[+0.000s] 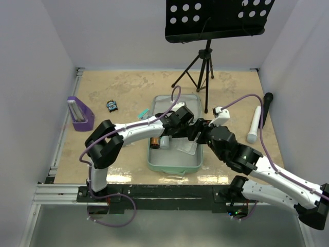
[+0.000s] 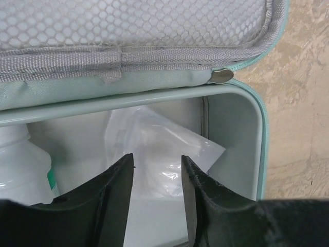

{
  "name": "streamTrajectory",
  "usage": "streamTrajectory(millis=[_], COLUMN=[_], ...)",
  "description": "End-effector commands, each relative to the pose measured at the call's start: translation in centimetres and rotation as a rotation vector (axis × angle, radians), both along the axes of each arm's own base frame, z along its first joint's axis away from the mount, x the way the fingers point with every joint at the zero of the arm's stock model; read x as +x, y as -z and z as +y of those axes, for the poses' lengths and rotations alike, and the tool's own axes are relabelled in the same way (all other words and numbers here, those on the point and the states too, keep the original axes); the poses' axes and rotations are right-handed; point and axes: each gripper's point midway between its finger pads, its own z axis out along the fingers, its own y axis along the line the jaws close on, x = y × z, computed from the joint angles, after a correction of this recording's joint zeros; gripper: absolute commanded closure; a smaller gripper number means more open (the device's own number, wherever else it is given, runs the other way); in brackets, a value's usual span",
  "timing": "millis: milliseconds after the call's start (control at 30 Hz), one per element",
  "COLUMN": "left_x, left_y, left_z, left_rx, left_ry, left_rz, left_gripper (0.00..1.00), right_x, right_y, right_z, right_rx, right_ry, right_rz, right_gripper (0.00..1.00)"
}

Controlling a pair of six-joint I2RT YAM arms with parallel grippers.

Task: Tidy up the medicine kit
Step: Place the medical item at the medicine box, then adjust the medical item in the medicine box.

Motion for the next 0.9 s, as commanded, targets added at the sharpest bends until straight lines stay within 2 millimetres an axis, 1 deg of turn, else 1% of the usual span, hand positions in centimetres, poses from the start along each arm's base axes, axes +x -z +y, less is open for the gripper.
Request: streamTrajectory(millis=[0,100,133,167,233,333,367,400,433,500,533,600,667,700,733,767,867], left_x=[0.6,0.6,0.6,0.6,0.5,0.0,-0.3,-0.6,-0.8,-1.4,-1.7,-2.3,-2.8,-3.1,-3.4,-3.6,-4.0], left_y=[-2.2,-3.7,-4.8,-5.0,-7.1,-9.5,-10.1,-9.8,-10.2,-9.7,-9.2,-7.8,-6.7,-6.0,-5.6,-5.2,-4.1], left_z=[-1.1,0.3,1.0,1.7,3.3,6.1,7.1,8.2,9.0,10.5,11.2,12.3,12.7,12.8,12.6,12.5,12.0], left_rx=[-0.043,-0.032,-0.041,-0.036,-0.053,-0.056,-0.059,-0.048,-0.055,-0.046,-0.035,-0.010,-0.007,-0.005,-0.015,-0.022,-0.032], left_ry=[0.001,-0.023,-0.033,-0.045,-0.072,-0.113,-0.127,-0.138,-0.146,-0.164,-0.169,-0.183,-0.174,-0.164,-0.149,-0.137,-0.101], left_rz=[-0.034,-0.066,-0.085,-0.094,-0.131,-0.193,-0.210,-0.215,-0.228,-0.239,-0.238,-0.223,-0.211,-0.204,-0.197,-0.190,-0.173], left_gripper=[0.52,0.49,0.49,0.49,0.49,0.49,0.50,0.50,0.51,0.53,0.55,0.58,0.61,0.61,0.62,0.62,0.63], right_x=[0.2,0.2,0.3,0.3,0.5,0.7,0.7,0.8,0.9,1.1,1.2,1.3,1.5,1.7,1.8,2.1,2.5], right_y=[-1.1,-0.8,-0.5,-0.4,0.2,1.8,2.5,3.1,4.0,5.4,6.3,7.7,8.9,9.6,10.1,11.1,12.5], right_z=[0.3,0.4,0.5,0.5,0.9,1.8,2.3,2.7,3.1,3.8,4.2,4.8,5.2,5.4,5.5,5.5,6.0], right_rx=[0.051,0.046,0.038,0.034,0.015,-0.035,-0.055,-0.074,-0.099,-0.134,-0.154,-0.186,-0.219,-0.240,-0.257,-0.282,-0.304], right_ry=[0.008,0.007,0.006,0.006,0.000,-0.031,-0.047,-0.057,-0.068,-0.086,-0.098,-0.113,-0.120,-0.121,-0.118,-0.112,-0.121], right_rz=[-0.021,-0.014,-0.010,-0.008,0.002,0.032,0.047,0.063,0.082,0.110,0.127,0.152,0.178,0.194,0.205,0.227,0.266], right_gripper=[0.31,0.31,0.31,0.31,0.32,0.40,0.45,0.51,0.59,0.72,0.80,0.88,0.98,1.00,1.00,1.00,1.00])
